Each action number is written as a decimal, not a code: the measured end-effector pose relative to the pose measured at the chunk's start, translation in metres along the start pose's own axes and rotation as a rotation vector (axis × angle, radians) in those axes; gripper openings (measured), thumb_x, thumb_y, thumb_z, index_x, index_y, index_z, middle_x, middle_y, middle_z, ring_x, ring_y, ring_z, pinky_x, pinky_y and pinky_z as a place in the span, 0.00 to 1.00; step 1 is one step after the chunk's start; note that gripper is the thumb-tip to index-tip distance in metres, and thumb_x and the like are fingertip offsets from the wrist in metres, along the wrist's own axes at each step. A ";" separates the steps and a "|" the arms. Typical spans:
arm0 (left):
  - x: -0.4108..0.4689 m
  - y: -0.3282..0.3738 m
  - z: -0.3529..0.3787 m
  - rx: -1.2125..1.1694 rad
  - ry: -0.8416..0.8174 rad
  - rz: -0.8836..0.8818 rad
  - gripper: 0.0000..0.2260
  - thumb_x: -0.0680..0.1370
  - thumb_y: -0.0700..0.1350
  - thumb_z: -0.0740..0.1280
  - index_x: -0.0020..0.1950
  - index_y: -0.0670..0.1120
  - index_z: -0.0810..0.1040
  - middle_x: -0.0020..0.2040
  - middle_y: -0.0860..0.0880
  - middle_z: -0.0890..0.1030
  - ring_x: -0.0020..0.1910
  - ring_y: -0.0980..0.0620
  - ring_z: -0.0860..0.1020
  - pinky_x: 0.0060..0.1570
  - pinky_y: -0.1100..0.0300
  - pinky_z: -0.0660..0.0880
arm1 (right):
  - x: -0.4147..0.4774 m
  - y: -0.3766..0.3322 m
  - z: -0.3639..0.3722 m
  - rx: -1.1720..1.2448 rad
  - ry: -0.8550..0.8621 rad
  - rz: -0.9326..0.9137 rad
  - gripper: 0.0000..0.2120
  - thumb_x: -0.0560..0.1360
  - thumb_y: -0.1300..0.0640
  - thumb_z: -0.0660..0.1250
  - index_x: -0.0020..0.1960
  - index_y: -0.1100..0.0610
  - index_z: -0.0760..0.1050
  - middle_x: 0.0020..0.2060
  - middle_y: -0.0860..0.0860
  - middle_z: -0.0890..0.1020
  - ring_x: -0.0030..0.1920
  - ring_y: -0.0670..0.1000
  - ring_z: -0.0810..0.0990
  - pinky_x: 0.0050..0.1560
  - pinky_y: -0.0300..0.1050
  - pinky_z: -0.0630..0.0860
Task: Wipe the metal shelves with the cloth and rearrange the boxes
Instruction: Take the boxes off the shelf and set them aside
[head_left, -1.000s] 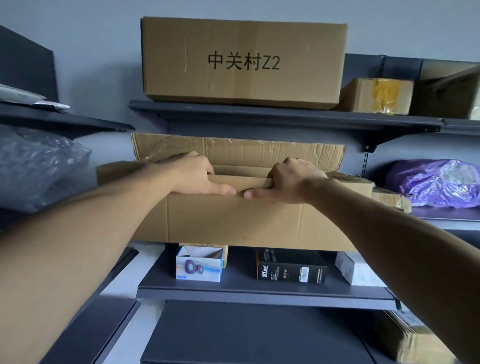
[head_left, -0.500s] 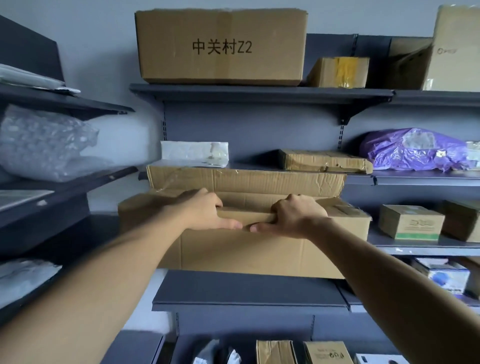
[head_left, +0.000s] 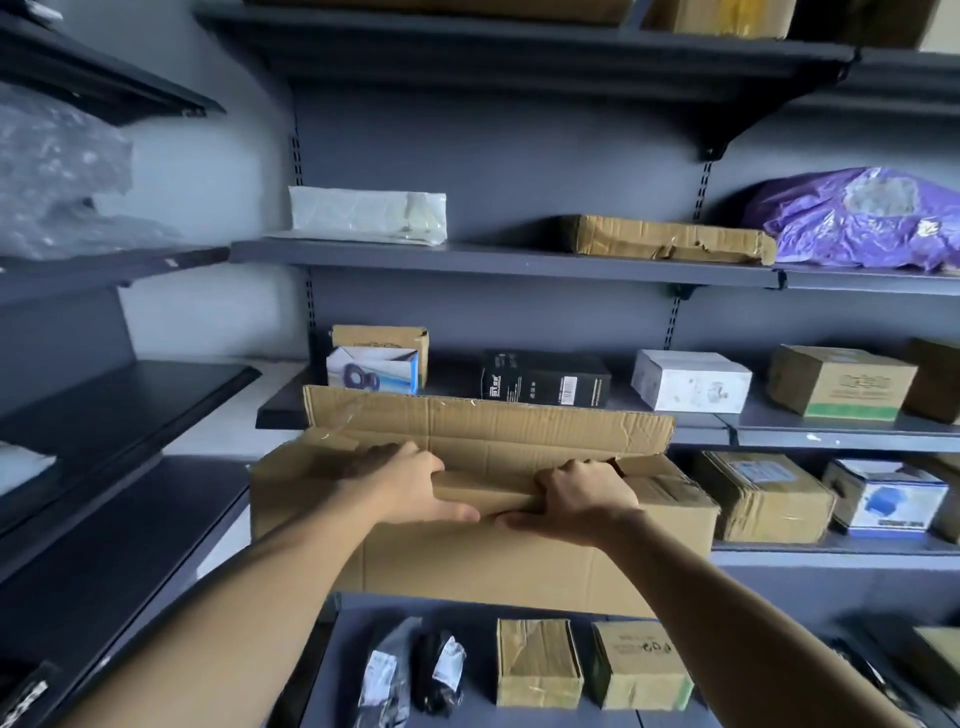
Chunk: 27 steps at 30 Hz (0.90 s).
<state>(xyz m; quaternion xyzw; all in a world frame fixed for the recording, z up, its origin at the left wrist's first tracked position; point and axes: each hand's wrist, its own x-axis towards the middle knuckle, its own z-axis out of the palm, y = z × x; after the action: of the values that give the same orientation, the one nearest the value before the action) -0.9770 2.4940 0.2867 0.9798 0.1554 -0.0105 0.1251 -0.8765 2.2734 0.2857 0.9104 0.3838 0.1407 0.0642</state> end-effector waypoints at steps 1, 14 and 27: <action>0.008 -0.003 0.010 -0.006 -0.009 -0.003 0.50 0.65 0.77 0.68 0.79 0.49 0.65 0.76 0.46 0.63 0.74 0.44 0.66 0.71 0.42 0.67 | 0.006 0.000 0.013 -0.001 -0.013 0.001 0.43 0.65 0.16 0.52 0.48 0.53 0.81 0.47 0.54 0.85 0.47 0.58 0.83 0.42 0.47 0.70; 0.130 -0.057 0.136 -0.077 -0.069 -0.016 0.53 0.64 0.78 0.68 0.80 0.47 0.62 0.78 0.46 0.61 0.77 0.45 0.62 0.74 0.43 0.63 | 0.090 0.003 0.178 0.046 -0.003 -0.001 0.45 0.62 0.14 0.53 0.58 0.49 0.77 0.53 0.50 0.85 0.51 0.56 0.84 0.49 0.50 0.80; 0.241 -0.101 0.182 0.007 0.028 -0.018 0.58 0.56 0.84 0.60 0.78 0.52 0.65 0.76 0.46 0.65 0.76 0.43 0.63 0.73 0.42 0.64 | 0.178 0.011 0.260 0.015 0.052 -0.006 0.45 0.65 0.15 0.53 0.63 0.49 0.76 0.57 0.51 0.84 0.55 0.56 0.83 0.51 0.49 0.78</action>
<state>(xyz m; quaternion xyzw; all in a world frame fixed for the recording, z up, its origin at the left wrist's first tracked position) -0.7758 2.6147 0.0716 0.9789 0.1657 0.0017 0.1193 -0.6712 2.3915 0.0778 0.9057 0.3891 0.1611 0.0480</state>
